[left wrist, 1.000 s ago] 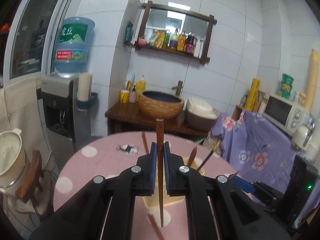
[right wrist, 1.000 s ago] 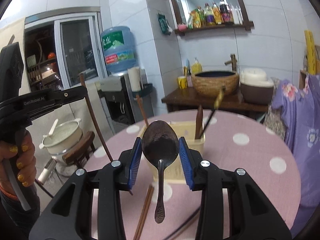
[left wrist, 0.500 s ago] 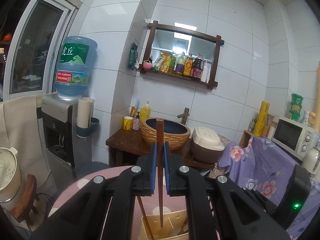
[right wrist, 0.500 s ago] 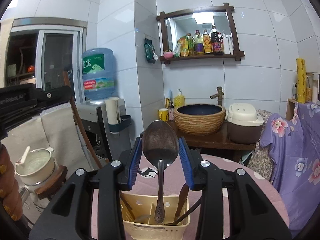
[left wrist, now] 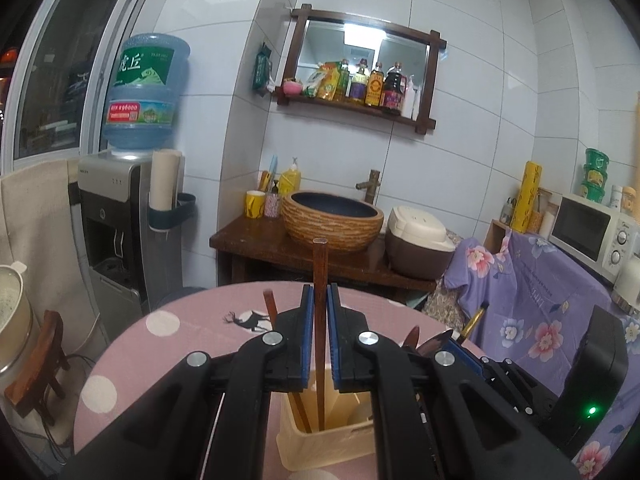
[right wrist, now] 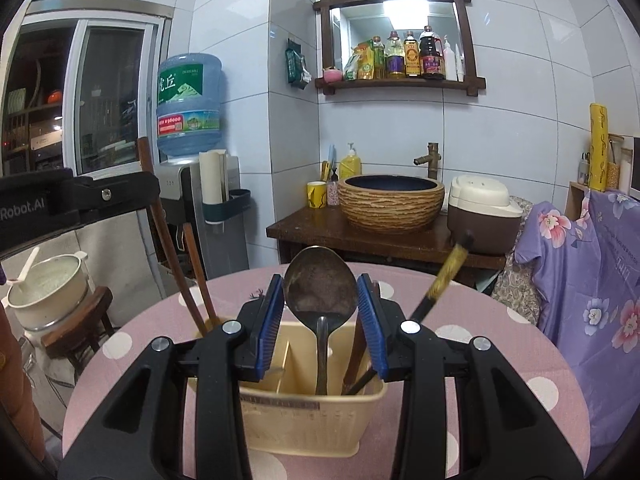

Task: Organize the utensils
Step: 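Lower both utensils into the beige holder and open both tools, then move both tools down toward the last brown and black chopsticks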

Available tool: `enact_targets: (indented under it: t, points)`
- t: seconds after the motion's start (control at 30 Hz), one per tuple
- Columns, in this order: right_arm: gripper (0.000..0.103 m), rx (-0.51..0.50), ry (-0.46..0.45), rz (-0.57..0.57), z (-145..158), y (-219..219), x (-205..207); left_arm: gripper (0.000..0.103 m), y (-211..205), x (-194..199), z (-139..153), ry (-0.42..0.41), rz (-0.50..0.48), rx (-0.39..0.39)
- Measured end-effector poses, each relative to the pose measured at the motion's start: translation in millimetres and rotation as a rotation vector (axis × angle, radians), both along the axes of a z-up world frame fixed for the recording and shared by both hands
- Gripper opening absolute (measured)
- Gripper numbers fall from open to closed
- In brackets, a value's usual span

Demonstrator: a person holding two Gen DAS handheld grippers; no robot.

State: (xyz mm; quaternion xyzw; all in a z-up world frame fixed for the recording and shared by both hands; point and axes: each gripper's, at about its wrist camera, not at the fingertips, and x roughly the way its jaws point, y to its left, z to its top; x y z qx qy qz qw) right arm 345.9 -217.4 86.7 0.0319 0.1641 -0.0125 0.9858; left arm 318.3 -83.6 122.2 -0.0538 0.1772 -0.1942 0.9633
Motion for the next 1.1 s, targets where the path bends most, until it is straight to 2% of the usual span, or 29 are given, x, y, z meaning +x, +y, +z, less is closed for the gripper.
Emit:
enact_targets:
  t: [0.37,0.57,0.6,0.73,0.8,0.83,0.87,0.93,1.1]
  points:
    - [0.038,-0.021,0.080,0.010,-31.3,4.7,-5.3,0.008,-2.2,4.0,-38.5,0.083,-0.022,0.036]
    - [0.038,-0.022,0.070,0.008,-33.9,2.9,-7.9,0.008,-0.9,5.2,-47.9,0.114,-0.027,0.040]
    - [0.040,-0.018,0.068,0.010,-34.0,2.6,-7.9,0.008,-0.6,4.6,-47.7,0.114,-0.027,0.036]
    - [0.061,-0.020,0.038,0.006,-33.6,1.3,-15.8,0.008,3.8,-2.3,-43.2,0.111,-0.038,0.009]
    - [0.061,-0.022,0.020,0.008,-32.2,1.1,-25.0,0.014,7.4,-9.3,-39.6,0.107,-0.032,0.006]
    - [0.064,-0.024,0.014,0.007,-31.9,1.0,-29.2,0.023,10.3,-13.9,-37.9,0.103,-0.028,0.004]
    - [0.065,-0.027,0.013,0.001,-31.5,0.8,-33.5,0.038,12.5,-18.4,-37.0,0.100,-0.023,-0.003]
    - [0.068,-0.034,0.014,-0.018,-31.8,-0.3,-45.5,0.057,22.4,-30.6,-35.7,0.095,-0.007,-0.030]
    - [0.068,-0.016,0.065,-0.050,-36.9,-7.7,-73.2,0.072,33.5,-51.3,-44.6,0.113,-0.001,-0.016]
